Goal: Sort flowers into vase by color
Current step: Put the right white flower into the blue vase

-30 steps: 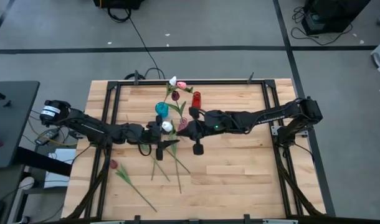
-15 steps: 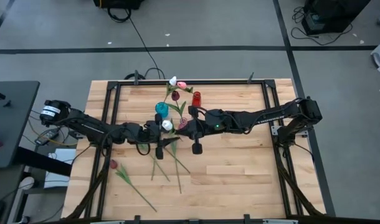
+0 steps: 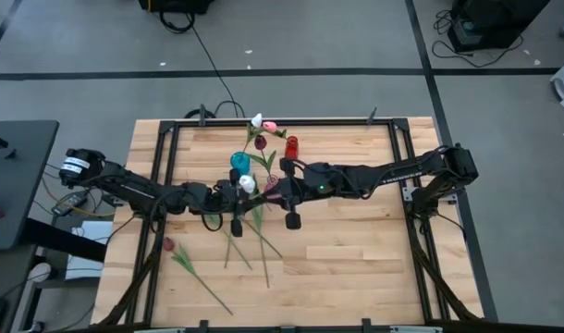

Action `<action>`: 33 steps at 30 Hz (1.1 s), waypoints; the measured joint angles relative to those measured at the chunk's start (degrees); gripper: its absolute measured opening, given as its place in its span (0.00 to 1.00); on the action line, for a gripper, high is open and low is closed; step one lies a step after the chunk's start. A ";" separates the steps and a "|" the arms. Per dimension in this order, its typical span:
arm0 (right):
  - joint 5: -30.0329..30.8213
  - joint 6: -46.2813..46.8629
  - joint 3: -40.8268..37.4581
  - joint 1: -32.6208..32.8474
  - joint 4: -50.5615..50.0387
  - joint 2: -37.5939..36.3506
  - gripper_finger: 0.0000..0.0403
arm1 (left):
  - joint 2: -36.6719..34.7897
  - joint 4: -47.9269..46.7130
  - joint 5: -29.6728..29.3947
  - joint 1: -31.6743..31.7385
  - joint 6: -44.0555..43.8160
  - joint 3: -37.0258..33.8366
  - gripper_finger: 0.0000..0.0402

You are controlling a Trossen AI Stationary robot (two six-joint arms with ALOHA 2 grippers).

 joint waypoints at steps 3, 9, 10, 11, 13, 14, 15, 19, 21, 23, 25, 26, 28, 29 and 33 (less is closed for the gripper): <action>-0.30 1.21 0.00 0.00 -3.28 -0.46 0.25 | 0.00 0.04 -0.02 0.00 0.06 -0.02 0.03; -0.37 0.66 -0.71 0.00 -9.72 -1.72 0.33 | 0.00 -1.00 -0.25 0.00 0.39 -0.11 0.03; -0.37 -0.09 -1.36 0.00 -9.84 -2.14 0.34 | 0.00 -1.05 -0.32 0.00 0.39 -0.15 0.03; -0.35 -1.00 -2.27 -0.05 -9.28 -2.79 0.34 | -0.06 -1.27 -0.76 0.00 0.43 -0.31 0.03; -0.35 -1.91 -4.43 -0.40 -8.78 -4.45 0.34 | -0.80 -2.84 -2.23 0.00 0.48 -0.92 0.03; -0.37 -2.18 -5.82 -0.66 -7.82 -5.46 0.34 | -1.51 -3.71 -3.29 0.00 0.46 -1.22 0.03; -0.39 -2.45 -7.34 -0.95 -6.81 -6.64 0.34 | -2.48 -5.26 -4.48 -0.02 0.44 -1.45 0.03; -0.20 -2.65 -14.78 -2.32 -2.31 -12.27 0.34 | -7.99 -11.32 -9.64 -0.43 -0.22 -2.01 0.03; -0.18 -2.64 -18.71 -3.01 0.58 -15.32 0.33 | -10.26 -12.68 -10.10 -0.76 -0.22 -2.01 0.03; -0.17 -2.86 -22.38 -3.53 4.26 -18.00 0.33 | -12.26 -13.22 -10.10 -0.94 0.02 -2.01 0.03; -0.20 -3.07 -25.74 -3.82 7.16 -20.56 0.34 | -14.21 -14.96 -10.10 -0.92 0.04 -1.95 0.03; -0.21 -3.14 -27.20 -3.93 8.77 -21.77 0.34 | -15.42 -16.80 -10.23 -0.92 0.07 -2.00 0.03; -0.20 -3.58 -30.08 -3.94 10.19 -24.60 0.33 | -17.66 -19.14 -11.83 -0.79 -0.14 -2.01 0.03; -0.20 -3.89 -31.31 -3.93 11.37 -25.84 0.33 | -19.10 -20.94 -13.48 -0.79 -0.24 -2.01 0.03; -0.20 -4.15 -36.45 -3.93 15.42 -30.39 0.33 | -22.60 -22.12 -19.86 -0.74 0.08 -1.99 0.03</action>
